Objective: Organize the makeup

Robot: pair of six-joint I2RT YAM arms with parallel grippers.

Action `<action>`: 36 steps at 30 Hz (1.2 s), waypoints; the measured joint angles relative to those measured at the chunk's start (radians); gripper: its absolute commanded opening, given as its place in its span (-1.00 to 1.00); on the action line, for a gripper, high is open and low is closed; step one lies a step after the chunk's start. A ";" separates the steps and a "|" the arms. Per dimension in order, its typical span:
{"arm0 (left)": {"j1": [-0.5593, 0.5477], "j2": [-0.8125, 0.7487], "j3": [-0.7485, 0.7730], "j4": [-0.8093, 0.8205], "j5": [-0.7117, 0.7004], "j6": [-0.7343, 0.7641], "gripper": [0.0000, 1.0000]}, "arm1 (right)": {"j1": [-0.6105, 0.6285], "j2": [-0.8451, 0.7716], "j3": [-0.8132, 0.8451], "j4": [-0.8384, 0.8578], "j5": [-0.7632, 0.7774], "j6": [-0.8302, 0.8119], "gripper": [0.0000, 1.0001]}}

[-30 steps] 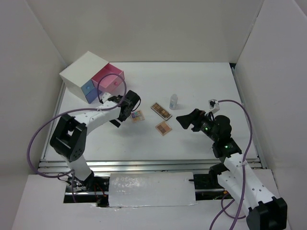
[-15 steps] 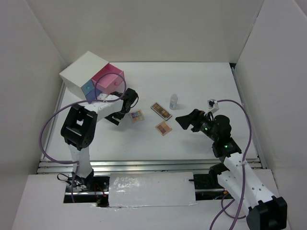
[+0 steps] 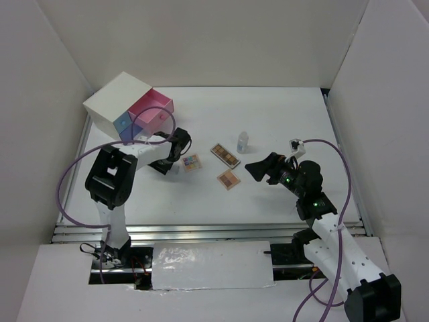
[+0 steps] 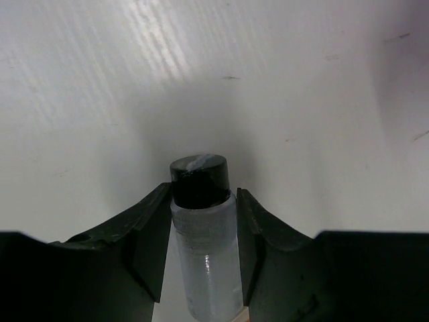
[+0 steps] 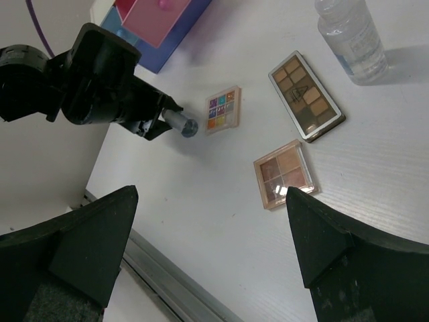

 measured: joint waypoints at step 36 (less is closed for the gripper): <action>0.318 -0.006 0.241 1.086 0.441 1.963 -0.41 | 0.002 0.024 0.000 0.005 -0.024 0.000 0.99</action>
